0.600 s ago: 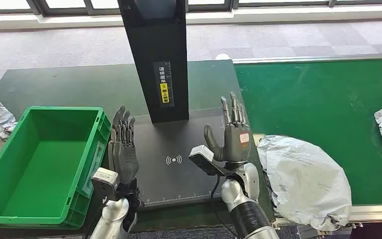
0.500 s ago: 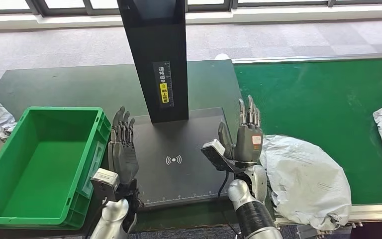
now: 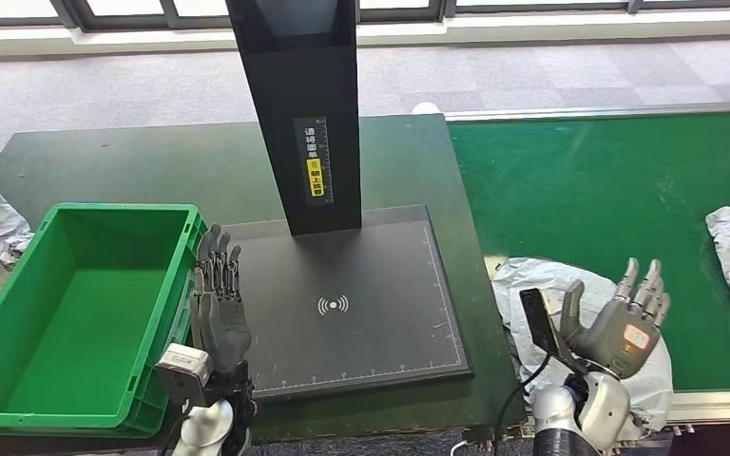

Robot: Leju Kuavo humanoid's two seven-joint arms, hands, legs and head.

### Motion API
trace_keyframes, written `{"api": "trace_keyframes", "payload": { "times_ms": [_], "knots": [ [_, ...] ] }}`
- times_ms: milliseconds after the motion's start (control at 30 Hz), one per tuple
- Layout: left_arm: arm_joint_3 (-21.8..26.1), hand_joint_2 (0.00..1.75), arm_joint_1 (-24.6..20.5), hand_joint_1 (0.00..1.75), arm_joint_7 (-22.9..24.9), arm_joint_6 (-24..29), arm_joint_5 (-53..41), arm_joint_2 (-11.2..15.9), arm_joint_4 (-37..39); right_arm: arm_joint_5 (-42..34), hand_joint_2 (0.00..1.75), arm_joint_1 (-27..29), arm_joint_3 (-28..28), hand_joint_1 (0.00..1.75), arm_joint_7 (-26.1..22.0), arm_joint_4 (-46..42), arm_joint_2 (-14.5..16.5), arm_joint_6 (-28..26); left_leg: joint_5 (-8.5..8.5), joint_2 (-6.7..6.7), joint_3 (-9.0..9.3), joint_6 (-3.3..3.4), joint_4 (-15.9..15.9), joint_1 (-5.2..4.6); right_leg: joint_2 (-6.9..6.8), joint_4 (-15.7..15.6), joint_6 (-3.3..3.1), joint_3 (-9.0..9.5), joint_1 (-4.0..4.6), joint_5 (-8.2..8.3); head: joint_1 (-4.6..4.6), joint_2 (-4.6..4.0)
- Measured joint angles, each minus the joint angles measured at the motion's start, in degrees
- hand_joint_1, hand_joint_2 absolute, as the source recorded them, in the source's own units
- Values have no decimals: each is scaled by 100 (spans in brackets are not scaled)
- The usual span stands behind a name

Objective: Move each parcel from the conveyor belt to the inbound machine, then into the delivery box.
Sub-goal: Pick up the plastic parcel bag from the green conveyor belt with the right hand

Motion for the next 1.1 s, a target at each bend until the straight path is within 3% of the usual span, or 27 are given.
{"api": "trace_keyframes", "payload": {
  "times_ms": [167, 300, 767, 867, 967, 1100],
  "knots": [
    [28, 0, 44, 0, 0, 1, -23, 0, -26, 61, 0, 14, -822, 0, 521, -48, -87, 4, 0, 3, 3, 0, 0, 0, 1, 0, 0, 2, 0, 0, 0, 0],
    [43, 0, 69, 0, 0, -1, -56, 0, -36, 35, 0, 32, -1141, 0, 749, 66, -170, 8, 0, 8, 4, 0, 0, 0, 7, 1, 0, 2, 0, 1, 0, 0],
    [94, 0, 81, 0, 0, -3, -63, -2, -45, 41, 0, 27, -1388, 0, 783, 243, -254, 8, 0, 11, 6, 0, 0, 1, 14, 1, 1, 3, -1, 1, 0, 0],
    [101, 0, 82, 0, 0, -23, -79, -4, -46, 79, 0, 21, -1407, 0, 993, 338, -286, 8, 0, 11, 6, 0, 0, 1, 14, 1, 1, 3, -1, 1, 0, 0],
    [107, 0, 86, 0, 0, -54, -114, -4, -57, -25, 0, 8, -1411, 0, 1253, 648, -376, 9, 0, 11, 6, 0, 0, 1, 13, 1, 1, 4, -1, 1, 0, 0],
    [120, 0, 89, 0, 0, -96, -154, -7, -63, -439, 0, -158, -1430, 0, 1090, 1536, -631, 131, 0, 13, 6, 0, 0, 1, 15, 1, 2, 5, -1, 2, 0, 0]
  ]
}}
